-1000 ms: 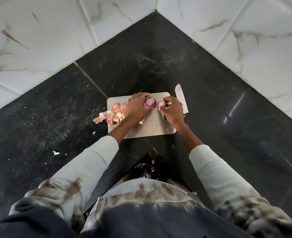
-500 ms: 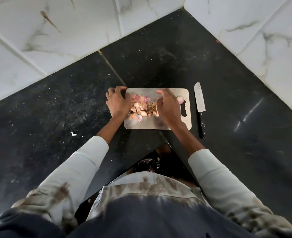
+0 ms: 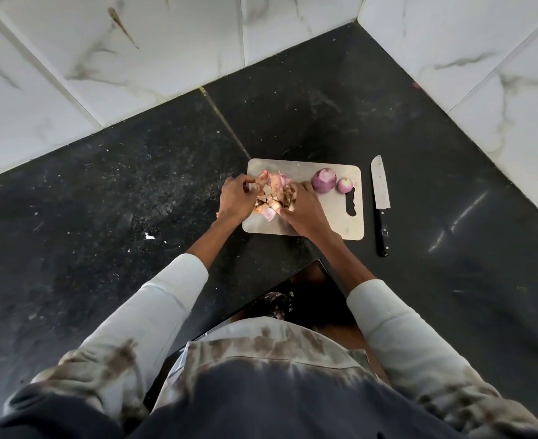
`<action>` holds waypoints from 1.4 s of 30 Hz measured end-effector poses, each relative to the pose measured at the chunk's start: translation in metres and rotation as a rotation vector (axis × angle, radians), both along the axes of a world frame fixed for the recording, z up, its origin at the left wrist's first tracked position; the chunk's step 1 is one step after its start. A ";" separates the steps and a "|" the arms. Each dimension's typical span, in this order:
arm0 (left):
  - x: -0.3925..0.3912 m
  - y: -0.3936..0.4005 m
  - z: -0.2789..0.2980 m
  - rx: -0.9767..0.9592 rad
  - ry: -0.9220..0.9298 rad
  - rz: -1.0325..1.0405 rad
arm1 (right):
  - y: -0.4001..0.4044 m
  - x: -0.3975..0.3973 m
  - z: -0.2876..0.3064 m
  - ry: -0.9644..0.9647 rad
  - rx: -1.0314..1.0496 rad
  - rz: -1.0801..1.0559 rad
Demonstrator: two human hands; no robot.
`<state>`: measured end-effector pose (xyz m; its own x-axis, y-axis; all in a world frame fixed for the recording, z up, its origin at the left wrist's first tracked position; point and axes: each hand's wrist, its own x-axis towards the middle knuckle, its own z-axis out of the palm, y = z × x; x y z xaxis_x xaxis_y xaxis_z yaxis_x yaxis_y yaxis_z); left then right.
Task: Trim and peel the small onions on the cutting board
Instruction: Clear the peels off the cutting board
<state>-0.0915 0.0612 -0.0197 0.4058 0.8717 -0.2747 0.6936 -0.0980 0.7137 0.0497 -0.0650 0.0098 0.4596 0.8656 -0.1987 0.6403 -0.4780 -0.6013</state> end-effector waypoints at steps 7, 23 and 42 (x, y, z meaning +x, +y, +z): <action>-0.016 0.007 0.006 0.045 0.096 0.194 | 0.002 0.005 -0.008 -0.060 -0.148 -0.085; -0.001 0.007 0.002 -0.066 -0.091 -0.011 | 0.035 -0.016 -0.032 0.008 -0.190 -0.059; 0.042 -0.007 0.005 -0.194 0.072 -0.098 | 0.036 -0.042 -0.018 -0.019 -0.016 -0.137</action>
